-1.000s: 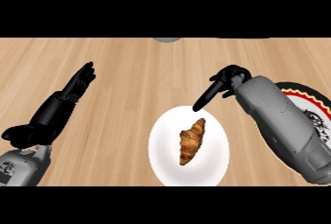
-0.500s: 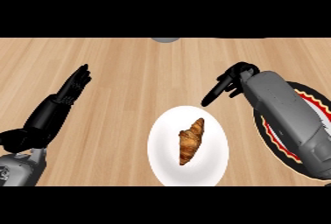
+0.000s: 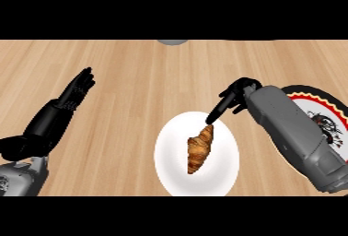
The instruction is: Pick the croissant from the plate and place it in the plate
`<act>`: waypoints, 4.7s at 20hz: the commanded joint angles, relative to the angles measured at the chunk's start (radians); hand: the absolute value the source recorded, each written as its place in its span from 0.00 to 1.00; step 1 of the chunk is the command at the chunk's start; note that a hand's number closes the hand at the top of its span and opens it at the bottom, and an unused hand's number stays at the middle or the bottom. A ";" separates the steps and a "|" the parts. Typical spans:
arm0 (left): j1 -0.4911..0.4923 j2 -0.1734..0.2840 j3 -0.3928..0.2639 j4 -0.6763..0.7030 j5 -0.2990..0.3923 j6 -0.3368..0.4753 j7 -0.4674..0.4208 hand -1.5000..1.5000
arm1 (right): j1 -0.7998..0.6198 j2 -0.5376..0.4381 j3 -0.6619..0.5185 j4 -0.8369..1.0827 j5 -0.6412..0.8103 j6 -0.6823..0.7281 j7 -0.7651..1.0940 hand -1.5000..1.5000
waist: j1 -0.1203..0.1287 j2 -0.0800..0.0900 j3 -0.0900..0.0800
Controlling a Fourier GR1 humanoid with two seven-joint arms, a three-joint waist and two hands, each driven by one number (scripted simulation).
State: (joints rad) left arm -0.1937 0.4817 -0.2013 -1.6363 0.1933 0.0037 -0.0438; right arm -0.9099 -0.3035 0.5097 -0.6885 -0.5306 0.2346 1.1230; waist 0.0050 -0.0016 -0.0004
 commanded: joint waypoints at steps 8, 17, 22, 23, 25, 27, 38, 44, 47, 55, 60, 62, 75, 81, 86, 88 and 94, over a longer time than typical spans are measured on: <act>0.001 -0.031 0.016 0.024 -0.022 -0.017 -0.007 0.50 | 0.077 0.103 0.075 -0.039 -0.031 0.027 0.154 0.00 | -0.010 -0.001 0.000; 0.023 -0.027 0.029 0.013 -0.034 -0.041 -0.024 0.50 | 0.112 0.136 0.103 -0.042 -0.069 0.034 0.137 0.00 | -0.001 0.001 0.000; -0.030 -0.072 0.018 0.037 -0.047 -0.014 0.013 0.50 | 0.121 0.158 0.143 -0.058 -0.072 0.019 0.145 0.00 | -0.010 0.001 0.000; 0.050 -0.042 0.034 0.001 -0.030 -0.044 -0.032 0.50 | 0.129 0.152 0.148 -0.082 -0.074 0.003 0.158 0.00 | 0.000 -0.003 -0.001; 0.052 -0.067 -0.006 -0.043 -0.072 -0.007 0.007 0.50 | 0.132 0.150 0.158 -0.060 -0.062 -0.005 0.138 0.00 | 0.006 -0.002 0.000; 0.009 -0.046 0.029 0.002 -0.051 -0.037 0.000 0.50 | 0.158 0.180 0.165 -0.083 -0.079 0.036 0.072 1.00 | 0.002 0.002 0.000; 0.037 -0.049 0.047 0.020 -0.047 -0.055 -0.020 0.50 | 0.123 0.150 0.505 -0.283 0.441 -0.247 -0.103 1.00 | -0.009 -0.023 -0.003; 0.016 -0.060 0.044 0.009 -0.056 -0.034 0.020 0.50 | 0.059 0.195 0.699 -0.346 0.791 -0.497 0.062 1.00 | -0.036 -0.034 -0.001; 0.070 -0.033 0.075 0.024 -0.042 -0.059 -0.031 0.50 | 0.063 0.205 0.736 -0.371 0.933 -0.593 0.166 1.00 | -0.038 -0.032 -0.002; 0.065 -0.043 0.074 0.020 -0.056 -0.041 0.001 0.50 | 0.032 0.194 0.695 -0.601 1.173 -0.508 0.362 1.00 | -0.081 -0.040 -0.001; 0.088 -0.044 0.098 0.029 -0.046 -0.038 -0.020 0.50 | 0.042 0.172 0.569 -0.672 1.289 -0.450 0.364 1.00 | -0.098 -0.043 -0.002; 0.066 -0.058 0.083 0.014 -0.057 -0.019 0.017 0.50 | 0.065 0.150 0.553 -0.696 1.360 -0.437 0.364 1.00 | -0.112 -0.044 -0.001; 0.082 -0.039 0.117 0.009 -0.033 -0.058 -0.011 0.50 | 0.301 -0.133 0.282 -1.036 1.568 -0.329 0.332 1.00 | -0.079 -0.017 0.000; 0.054 -0.024 0.121 -0.017 -0.047 -0.079 -0.007 0.50 | 0.441 -0.188 0.116 -1.131 1.620 -0.353 0.239 1.00 | -0.038 -0.005 0.000; 0.035 -0.068 0.093 -0.025 -0.067 -0.062 0.025 0.50 | 0.625 -0.241 0.011 -1.114 1.717 -0.496 0.116 1.00 | -0.027 -0.001 0.001; 0.083 -0.063 0.098 0.017 -0.077 -0.094 -0.059 0.50 | 0.632 -0.273 -0.087 -1.144 1.659 -0.447 0.067 1.00 | -0.021 0.000 0.000; 0.029 -0.102 0.086 -0.065 -0.092 -0.066 0.067 0.50 | 0.713 -0.278 -0.227 -0.978 1.549 -0.475 -0.124 1.00 | -0.007 0.001 0.001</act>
State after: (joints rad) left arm -0.1618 0.3967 -0.1113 -1.6559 0.1098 -0.0715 -0.0216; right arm -0.2524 -0.5814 0.3542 -1.7172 1.0801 -0.2281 1.0255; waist -0.0112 -0.0008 0.0004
